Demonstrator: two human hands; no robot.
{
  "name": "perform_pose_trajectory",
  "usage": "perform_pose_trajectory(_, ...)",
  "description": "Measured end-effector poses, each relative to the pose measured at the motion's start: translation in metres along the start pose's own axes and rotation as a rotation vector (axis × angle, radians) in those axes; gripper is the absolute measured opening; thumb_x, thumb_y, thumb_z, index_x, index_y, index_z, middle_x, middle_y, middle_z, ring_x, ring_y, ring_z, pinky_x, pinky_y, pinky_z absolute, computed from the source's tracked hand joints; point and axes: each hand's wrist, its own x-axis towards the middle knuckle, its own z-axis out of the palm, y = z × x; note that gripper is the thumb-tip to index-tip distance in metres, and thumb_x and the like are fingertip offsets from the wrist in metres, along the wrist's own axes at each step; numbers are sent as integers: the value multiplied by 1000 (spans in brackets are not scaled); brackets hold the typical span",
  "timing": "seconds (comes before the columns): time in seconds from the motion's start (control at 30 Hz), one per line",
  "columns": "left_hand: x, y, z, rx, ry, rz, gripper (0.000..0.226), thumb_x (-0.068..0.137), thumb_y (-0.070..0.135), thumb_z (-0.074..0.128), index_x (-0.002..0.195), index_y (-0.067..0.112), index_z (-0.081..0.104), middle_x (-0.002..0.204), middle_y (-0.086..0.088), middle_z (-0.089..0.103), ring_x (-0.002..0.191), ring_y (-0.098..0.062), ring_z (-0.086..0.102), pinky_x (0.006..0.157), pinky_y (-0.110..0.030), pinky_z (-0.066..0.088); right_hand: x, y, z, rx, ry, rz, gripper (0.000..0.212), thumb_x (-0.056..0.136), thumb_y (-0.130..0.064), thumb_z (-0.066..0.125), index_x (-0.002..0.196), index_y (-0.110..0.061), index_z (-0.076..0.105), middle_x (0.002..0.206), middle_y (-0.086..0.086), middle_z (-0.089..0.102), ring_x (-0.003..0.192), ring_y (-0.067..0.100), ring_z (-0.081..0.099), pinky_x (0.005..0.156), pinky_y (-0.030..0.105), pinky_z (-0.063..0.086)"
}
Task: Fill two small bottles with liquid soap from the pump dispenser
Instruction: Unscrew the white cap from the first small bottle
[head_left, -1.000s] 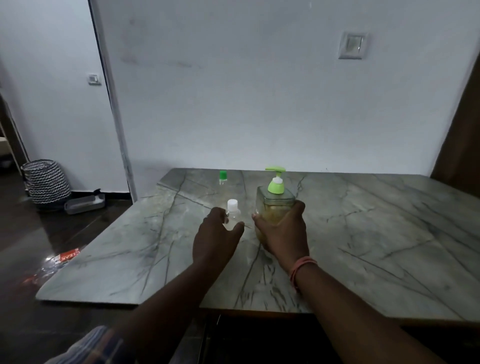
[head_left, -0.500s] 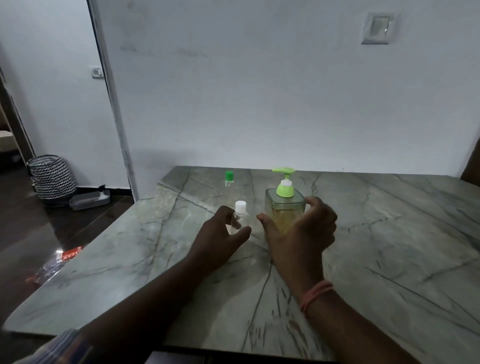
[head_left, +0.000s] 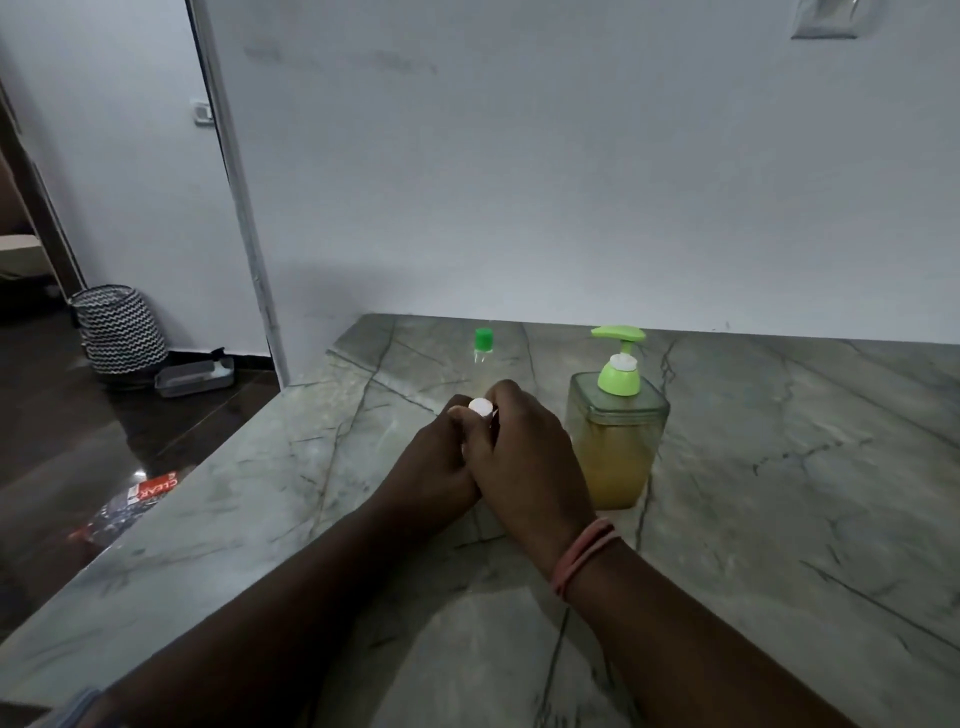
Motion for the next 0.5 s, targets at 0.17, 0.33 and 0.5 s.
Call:
perform_pose_trajectory(0.17, 2, 0, -8, -221, 7, -58, 42, 74, 36, 67, 113, 20, 61, 100, 5, 71, 94, -16, 71, 81, -44, 61, 6, 7, 6, 224, 14, -28, 12, 95, -29, 50, 90, -21, 57, 80, -6, 61, 75, 7, 58, 65, 34, 51)
perform_pose_trajectory(0.33, 4, 3, -16, -345, -99, -93, 26, 71, 4, 61, 96, 1, 65, 75, -9, 69, 63, -20, 65, 55, -30, 54, 8, 11, 6, 401, -66, -159, 26, 91, 1, 49, 101, -19, 62, 93, -5, 58, 87, 6, 57, 76, 24, 49)
perform_pose_trajectory(0.5, 6, 9, -17, -410, -113, -143, 36, 69, 1, 57, 104, -9, 61, 85, -35, 63, 71, -36, 60, 63, -36, 52, 8, 20, 2, 629, -180, -141, 49, 87, 6, 45, 115, -32, 58, 110, -10, 59, 98, 9, 58, 83, 25, 50)
